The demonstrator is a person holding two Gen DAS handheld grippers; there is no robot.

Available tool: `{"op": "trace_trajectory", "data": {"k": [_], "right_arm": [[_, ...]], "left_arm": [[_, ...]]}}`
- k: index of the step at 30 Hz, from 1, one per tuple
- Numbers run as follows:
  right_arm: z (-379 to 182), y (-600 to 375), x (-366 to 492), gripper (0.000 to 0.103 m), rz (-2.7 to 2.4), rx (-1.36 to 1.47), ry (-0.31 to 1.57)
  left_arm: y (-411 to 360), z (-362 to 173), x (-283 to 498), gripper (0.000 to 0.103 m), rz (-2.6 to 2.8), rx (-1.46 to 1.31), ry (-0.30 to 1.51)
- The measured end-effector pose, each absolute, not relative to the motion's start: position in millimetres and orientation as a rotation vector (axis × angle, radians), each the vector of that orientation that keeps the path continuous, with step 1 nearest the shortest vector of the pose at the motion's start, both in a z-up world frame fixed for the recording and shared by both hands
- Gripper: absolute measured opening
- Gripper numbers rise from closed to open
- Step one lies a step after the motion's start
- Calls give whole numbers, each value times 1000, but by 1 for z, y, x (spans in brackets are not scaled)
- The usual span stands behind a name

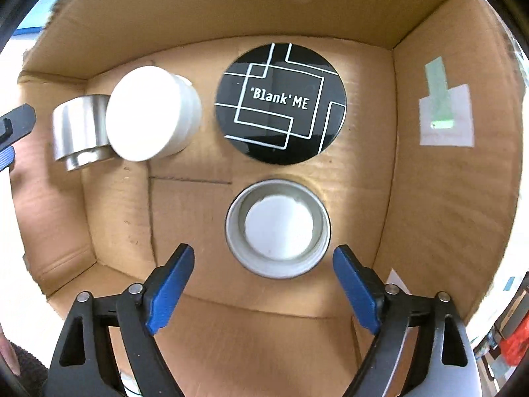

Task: Organize rigid objects
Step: 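Carry both into the box and open both tools to release them, then withdraw both tools from the box toward the red packet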

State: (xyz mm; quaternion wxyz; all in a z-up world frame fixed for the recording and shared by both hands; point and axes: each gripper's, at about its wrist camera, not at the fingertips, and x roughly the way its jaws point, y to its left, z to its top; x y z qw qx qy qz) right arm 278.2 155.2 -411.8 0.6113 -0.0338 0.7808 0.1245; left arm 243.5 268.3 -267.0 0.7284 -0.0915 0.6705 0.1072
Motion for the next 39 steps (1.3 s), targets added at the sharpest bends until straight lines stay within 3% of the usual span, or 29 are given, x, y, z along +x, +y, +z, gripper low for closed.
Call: {"op": "trace_trajectory", "data": {"k": [4,6,27,39], "right_arm": [[-395,158,267,98,302,-89,1774],[-387,160,259,103,307,-90,1753],[-251,91,191,103,333,-34,1509],[-218,56,171,103,354,-23,1413]], "left_arm": [[256,-256,229,103,233,-207,1459],[250,-254,220,103,234,-212,1451],[193,-153,140,103,166,-156,1279],[161,-130,126,103,147,-158,1245]]}}
